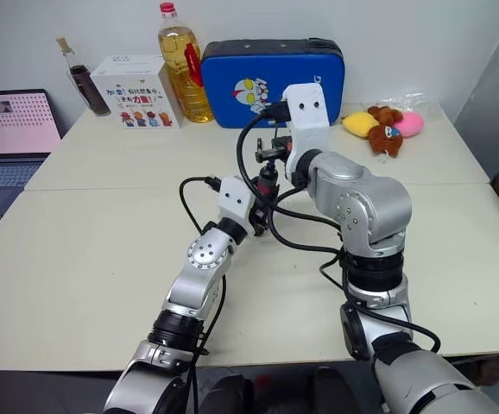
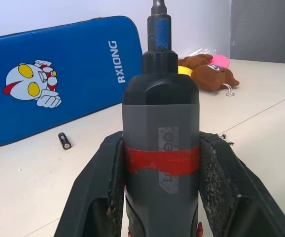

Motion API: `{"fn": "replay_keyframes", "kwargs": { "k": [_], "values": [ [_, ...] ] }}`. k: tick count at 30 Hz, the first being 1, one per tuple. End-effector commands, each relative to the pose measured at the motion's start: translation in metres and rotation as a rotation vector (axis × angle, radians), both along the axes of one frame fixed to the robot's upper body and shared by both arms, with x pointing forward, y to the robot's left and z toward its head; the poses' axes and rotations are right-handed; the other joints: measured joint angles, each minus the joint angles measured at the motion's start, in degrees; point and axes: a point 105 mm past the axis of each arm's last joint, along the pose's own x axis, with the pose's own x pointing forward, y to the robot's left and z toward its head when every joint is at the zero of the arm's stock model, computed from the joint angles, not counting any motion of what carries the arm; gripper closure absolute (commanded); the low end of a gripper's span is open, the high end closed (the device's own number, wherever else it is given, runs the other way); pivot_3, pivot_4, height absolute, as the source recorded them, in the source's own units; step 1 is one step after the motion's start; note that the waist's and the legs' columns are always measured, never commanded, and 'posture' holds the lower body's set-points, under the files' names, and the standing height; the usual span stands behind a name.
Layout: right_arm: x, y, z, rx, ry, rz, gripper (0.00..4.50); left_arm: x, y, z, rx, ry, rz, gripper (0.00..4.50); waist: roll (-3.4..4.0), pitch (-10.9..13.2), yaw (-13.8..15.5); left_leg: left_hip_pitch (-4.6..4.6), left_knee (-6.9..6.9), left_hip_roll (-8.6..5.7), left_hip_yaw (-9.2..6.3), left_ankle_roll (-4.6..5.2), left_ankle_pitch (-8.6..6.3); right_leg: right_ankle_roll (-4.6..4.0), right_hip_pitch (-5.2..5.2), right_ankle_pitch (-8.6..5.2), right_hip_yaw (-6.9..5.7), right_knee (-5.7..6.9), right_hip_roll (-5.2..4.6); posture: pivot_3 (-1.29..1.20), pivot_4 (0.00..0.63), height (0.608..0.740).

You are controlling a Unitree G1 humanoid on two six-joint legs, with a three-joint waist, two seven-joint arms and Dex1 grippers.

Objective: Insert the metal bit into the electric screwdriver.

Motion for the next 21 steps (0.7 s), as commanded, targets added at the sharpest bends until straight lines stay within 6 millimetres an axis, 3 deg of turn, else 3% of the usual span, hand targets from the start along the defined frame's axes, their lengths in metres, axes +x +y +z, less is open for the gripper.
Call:
{"fn": "replay_keyframes", "kwargs": {
  "k": [1,12,17,21],
  "values": [
    [-0.002,-0.003,0.003,-0.011,0.006,-0.016,4.44,0.002,0.011,0.025,-0.044,-0.092,0.051,2.81,0.0,0.0,0.0,0.0,0.0,-0.01,0.0,0.0,0.0,0.0,0.0,0.0,0.01,-0.01,0.0,0.0,0.15,0.74],
    [-0.002,-0.007,0.012,-0.019,-0.005,-0.017,4.44,0.001,0.009,0.023,-0.046,-0.095,0.053,2.81,0.01,0.0,0.0,-0.08,0.0,-0.01,0.0,0.0,0.0,0.0,-0.07,0.0,0.0,-0.01,-0.01,0.0,0.15,0.74],
    [-0.004,-0.001,-0.008,-0.028,0.038,-0.001,4.44,0.001,0.008,0.023,-0.047,-0.099,0.054,2.81,0.01,0.0,0.0,-0.1,0.0,-0.02,0.0,0.0,0.0,0.0,-0.08,0.0,0.0,-0.02,-0.02,0.0,0.15,0.74],
    [-0.004,0.009,-0.042,-0.045,0.103,0.014,4.44,0.0,0.007,0.022,-0.049,-0.099,0.057,2.81,0.0,0.0,0.0,-0.08,0.0,-0.02,0.02,0.0,0.0,0.0,-0.08,0.0,0.02,-0.03,-0.02,0.0,0.15,0.74]
  ]
}}
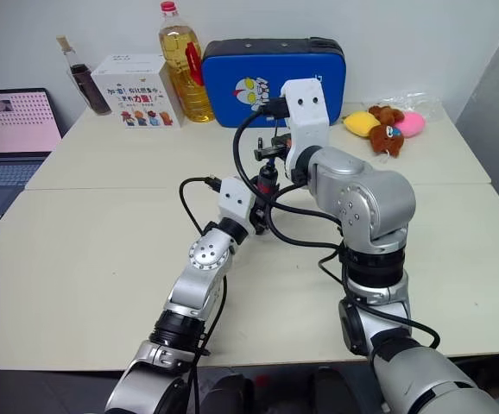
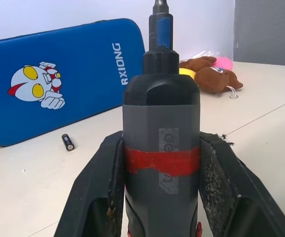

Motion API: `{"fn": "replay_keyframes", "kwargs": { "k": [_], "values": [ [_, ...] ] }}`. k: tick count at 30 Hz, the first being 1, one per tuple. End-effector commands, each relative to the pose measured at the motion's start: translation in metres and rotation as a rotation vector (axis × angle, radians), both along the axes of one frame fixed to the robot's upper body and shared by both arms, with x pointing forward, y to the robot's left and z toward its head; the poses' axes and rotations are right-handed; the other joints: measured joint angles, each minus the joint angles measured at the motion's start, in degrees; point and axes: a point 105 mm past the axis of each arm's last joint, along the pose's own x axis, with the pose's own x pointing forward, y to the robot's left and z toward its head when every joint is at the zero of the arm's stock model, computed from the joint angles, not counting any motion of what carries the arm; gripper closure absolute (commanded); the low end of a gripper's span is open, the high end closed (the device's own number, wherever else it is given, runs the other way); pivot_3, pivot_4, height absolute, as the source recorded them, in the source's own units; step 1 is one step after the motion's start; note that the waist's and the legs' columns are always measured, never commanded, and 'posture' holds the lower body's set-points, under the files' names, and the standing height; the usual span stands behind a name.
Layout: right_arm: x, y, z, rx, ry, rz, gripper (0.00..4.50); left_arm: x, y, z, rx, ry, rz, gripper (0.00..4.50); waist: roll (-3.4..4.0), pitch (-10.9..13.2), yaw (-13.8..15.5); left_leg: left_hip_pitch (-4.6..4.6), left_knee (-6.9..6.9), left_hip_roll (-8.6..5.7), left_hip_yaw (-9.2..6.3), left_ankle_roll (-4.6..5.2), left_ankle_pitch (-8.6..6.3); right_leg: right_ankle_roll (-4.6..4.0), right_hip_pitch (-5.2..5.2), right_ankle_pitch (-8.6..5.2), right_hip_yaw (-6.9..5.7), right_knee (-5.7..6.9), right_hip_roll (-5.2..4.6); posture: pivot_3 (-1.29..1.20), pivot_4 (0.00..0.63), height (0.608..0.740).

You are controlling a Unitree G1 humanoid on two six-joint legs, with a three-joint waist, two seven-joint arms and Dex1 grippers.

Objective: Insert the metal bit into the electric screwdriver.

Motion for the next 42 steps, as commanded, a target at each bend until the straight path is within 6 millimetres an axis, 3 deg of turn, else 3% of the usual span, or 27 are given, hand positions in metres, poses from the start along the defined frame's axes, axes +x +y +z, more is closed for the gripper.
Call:
{"fn": "replay_keyframes", "kwargs": {
  "k": [1,5,19,30,36,42],
  "values": [
    [-0.001,0.008,-0.044,-0.051,0.116,0.013,4.44,0.0,0.008,0.022,-0.047,-0.085,0.047,2.81,-0.01,0.0,0.0,0.03,0.0,0.0,0.0,0.0,0.0,0.0,0.01,0.0,0.0,0.01,0.0,0.0,0.15,0.74],
    [0.001,0.005,-0.052,-0.064,0.12,0.008,4.44,-0.001,0.009,0.021,-0.047,-0.082,0.051,2.81,0.0,0.0,0.0,0.18,0.0,0.01,0.01,0.0,0.0,0.01,0.13,0.0,-0.02,0.03,0.01,0.0,0.15,0.74],
    [0.004,0.005,-0.052,-0.065,0.126,0.072,4.44,-0.006,0.009,0.021,-0.029,-0.092,0.054,2.81,0.02,-0.1,0.0,0.21,-0.02,0.02,0.02,0.0,0.0,0.01,0.14,-0.01,-0.01,0.03,0.03,0.0,0.15,0.74],
    [0.013,-0.012,-0.023,-0.025,0.065,0.04,1.95,-0.005,0.012,0.022,-0.027,-0.093,0.061,2.81,0.1,0.0,-0.1,0.2,-0.19,0.02,0.09,0.0,0.0,0.01,0.08,-0.01,0.01,-0.03,0.03,0.0,0.15,0.74],
    [0.012,-0.012,-0.006,0.053,0.03,0.057,0.67,-0.004,0.011,0.023,-0.027,-0.094,0.056,2.81,0.1,0.0,-0.1,0.19,-0.19,0.02,0.08,0.0,0.0,0.01,0.08,-0.01,0.01,-0.03,0.03,0.0,0.15,0.74],
    [0.0,-0.008,0.008,0.165,0.04,0.17,0.67,-0.004,0.011,0.024,-0.026,-0.095,0.054,2.81,0.1,0.0,-0.1,0.07,-0.19,0.03,0.06,0.0,0.0,0.0,-0.02,0.0,0.01,-0.03,0.02,0.0,0.15,0.74]
  ]
}}
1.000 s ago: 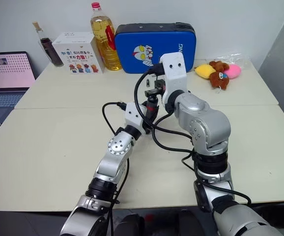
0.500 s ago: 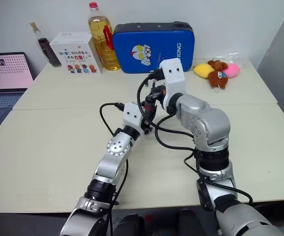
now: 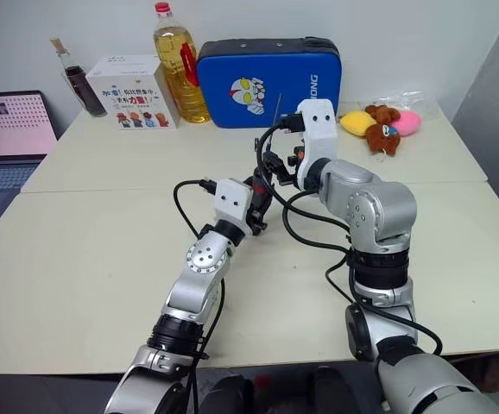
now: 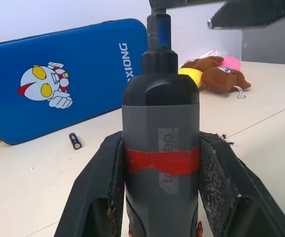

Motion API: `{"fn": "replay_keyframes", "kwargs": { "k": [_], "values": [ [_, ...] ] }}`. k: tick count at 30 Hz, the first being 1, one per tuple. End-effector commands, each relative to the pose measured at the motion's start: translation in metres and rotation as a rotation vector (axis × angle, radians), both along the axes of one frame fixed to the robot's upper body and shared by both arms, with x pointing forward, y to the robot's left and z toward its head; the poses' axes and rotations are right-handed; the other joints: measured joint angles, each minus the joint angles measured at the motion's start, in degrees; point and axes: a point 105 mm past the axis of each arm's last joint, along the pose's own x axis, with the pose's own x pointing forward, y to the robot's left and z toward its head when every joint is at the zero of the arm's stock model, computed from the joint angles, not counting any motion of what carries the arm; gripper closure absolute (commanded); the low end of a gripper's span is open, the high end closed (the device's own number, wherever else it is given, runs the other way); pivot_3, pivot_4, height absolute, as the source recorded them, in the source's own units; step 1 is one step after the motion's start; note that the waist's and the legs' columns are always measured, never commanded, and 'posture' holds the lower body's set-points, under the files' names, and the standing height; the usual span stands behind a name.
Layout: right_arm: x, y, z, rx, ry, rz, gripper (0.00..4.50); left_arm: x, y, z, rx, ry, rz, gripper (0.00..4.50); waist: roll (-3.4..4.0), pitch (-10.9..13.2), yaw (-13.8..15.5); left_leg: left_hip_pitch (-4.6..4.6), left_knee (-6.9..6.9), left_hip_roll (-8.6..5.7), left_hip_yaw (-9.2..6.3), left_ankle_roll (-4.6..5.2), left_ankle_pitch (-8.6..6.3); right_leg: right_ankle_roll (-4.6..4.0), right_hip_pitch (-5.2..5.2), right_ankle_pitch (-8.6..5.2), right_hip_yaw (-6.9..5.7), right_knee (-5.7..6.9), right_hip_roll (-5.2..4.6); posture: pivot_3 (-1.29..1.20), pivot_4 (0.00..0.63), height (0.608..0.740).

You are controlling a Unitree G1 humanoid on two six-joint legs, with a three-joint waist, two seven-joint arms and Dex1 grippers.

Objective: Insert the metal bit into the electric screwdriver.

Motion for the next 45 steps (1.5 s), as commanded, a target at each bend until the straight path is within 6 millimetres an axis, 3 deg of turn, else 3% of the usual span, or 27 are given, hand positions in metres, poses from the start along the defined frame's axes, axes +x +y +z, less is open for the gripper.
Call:
{"fn": "replay_keyframes", "kwargs": {
  "k": [1,6,17,24,35,38,45],
  "values": [
    [-0.012,0.0,0.022,0.074,-0.051,0.08,0.67,-0.002,0.003,0.024,-0.016,-0.086,0.011,2.81,0.0,0.0,0.0,-0.02,0.0,0.0,-0.01,0.0,0.0,0.0,0.0,0.0,0.0,-0.01,-0.01,0.0,0.15,0.74],
    [-0.017,-0.001,0.028,0.154,-0.02,0.133,0.67,-0.002,0.003,0.024,-0.014,-0.088,0.009,2.81,0.0,0.0,0.0,-0.03,0.0,-0.01,-0.01,0.0,0.0,0.0,-0.01,0.0,0.01,-0.01,-0.02,0.0,0.15,0.74],
    [0.0,0.001,0.032,0.377,0.083,0.11,0.67,0.0,0.006,0.025,-0.012,-0.089,0.01,2.81,0.01,0.0,0.0,-0.04,-0.02,0.0,0.03,0.0,0.0,0.0,-0.06,0.0,0.01,0.02,-0.01,0.0,0.15,0.74],
    [0.006,0.002,0.024,0.4,0.115,0.128,0.67,0.001,0.007,0.025,-0.013,-0.088,0.008,2.81,0.02,0.0,0.0,-0.07,-0.02,-0.01,0.04,0.0,0.0,0.0,-0.08,0.0,0.02,0.01,-0.02,0.0,0.15,0.74],
    [0.005,0.013,0.028,0.383,0.072,0.175,0.67,0.001,0.007,0.024,-0.013,-0.088,0.009,2.81,0.02,0.0,0.0,-0.08,-0.02,-0.01,0.06,0.0,0.0,0.0,-0.09,0.0,0.02,0.01,-0.01,0.0,0.15,0.74],
    [0.005,0.014,0.029,0.381,0.065,0.178,1.12,0.001,0.007,0.024,-0.012,-0.088,0.009,2.81,0.02,0.0,0.0,-0.08,-0.02,-0.01,0.05,0.0,0.0,0.0,-0.09,0.0,0.02,0.01,-0.02,0.0,0.15,0.74],
    [0.001,0.017,0.032,0.371,0.04,0.202,2.78,0.001,0.007,0.024,-0.011,-0.088,0.013,2.81,0.02,0.0,0.0,-0.08,-0.02,-0.01,0.05,0.0,0.0,0.0,-0.09,0.0,0.01,0.01,-0.02,0.0,0.15,0.74]
  ]
}}
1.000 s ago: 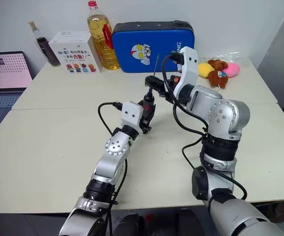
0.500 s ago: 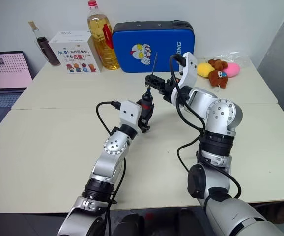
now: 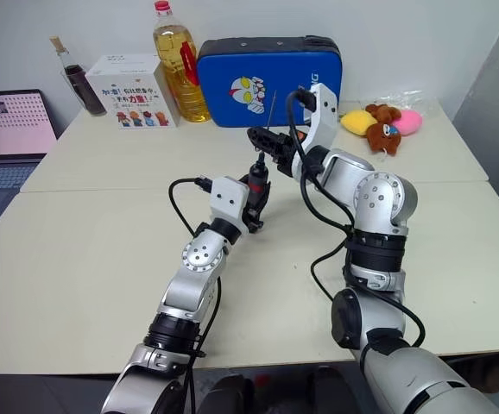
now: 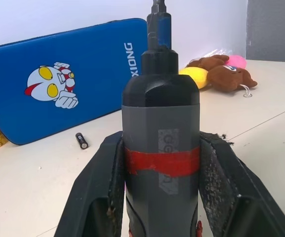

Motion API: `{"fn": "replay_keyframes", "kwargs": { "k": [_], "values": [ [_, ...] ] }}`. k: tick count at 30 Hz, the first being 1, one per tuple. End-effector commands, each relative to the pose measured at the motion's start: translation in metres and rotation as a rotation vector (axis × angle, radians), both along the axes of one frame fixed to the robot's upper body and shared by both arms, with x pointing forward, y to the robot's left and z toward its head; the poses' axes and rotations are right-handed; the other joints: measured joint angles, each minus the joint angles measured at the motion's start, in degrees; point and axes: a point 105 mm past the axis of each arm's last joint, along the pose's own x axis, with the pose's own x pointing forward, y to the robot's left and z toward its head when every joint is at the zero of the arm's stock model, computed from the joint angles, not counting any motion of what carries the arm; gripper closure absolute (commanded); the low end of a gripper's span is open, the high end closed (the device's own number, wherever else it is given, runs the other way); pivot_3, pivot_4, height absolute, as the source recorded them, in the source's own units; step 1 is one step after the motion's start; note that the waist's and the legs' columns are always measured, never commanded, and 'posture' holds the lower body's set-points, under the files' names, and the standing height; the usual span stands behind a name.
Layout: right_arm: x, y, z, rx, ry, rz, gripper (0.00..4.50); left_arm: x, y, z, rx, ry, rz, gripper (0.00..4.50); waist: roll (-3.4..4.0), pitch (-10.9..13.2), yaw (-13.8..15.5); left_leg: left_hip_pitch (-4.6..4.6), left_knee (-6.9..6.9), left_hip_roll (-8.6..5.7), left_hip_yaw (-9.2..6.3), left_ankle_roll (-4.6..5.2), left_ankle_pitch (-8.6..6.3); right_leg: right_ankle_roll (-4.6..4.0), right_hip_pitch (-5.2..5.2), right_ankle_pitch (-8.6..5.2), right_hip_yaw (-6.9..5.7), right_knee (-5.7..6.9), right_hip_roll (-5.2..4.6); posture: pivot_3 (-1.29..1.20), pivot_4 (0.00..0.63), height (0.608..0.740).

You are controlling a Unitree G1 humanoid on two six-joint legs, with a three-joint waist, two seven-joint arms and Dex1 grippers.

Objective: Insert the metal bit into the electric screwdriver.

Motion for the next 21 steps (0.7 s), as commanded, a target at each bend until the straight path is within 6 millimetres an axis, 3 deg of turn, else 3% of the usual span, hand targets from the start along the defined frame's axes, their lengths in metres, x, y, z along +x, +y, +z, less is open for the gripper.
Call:
{"fn": "replay_keyframes", "kwargs": {
  "k": [1,8,21],
  "values": [
    [-0.0067,0.0028,0.0144,0.014,-0.069,0.027,2.96,-0.0008,0.0009,0.0217,-0.018,-0.081,0.003,2.81,0.0,0.0,0.0,0.0,0.0,0.0,0.0,0.0,0.0,0.0,0.0,0.0,0.0,0.0,0.0,0.0,0.15,0.74],
    [-0.007,0.0019,0.0139,-0.004,-0.083,0.022,4.48,-0.0009,0.0006,0.0221,-0.018,-0.082,0.002,2.81,0.0,0.0,0.0,0.0,0.0,0.0,0.0,0.0,0.0,0.0,0.0,0.0,0.01,0.0,0.0,0.0,0.15,0.74],
    [-0.0096,0.0042,0.0181,-0.058,-0.145,0.022,4.48,-0.0005,0.0005,0.0223,-0.017,-0.082,0.002,2.81,0.0,0.0,0.0,-0.02,0.0,0.0,0.0,0.0,0.0,0.0,-0.01,0.0,0.0,-0.01,-0.01,0.0,0.15,0.74]
  ]
}}
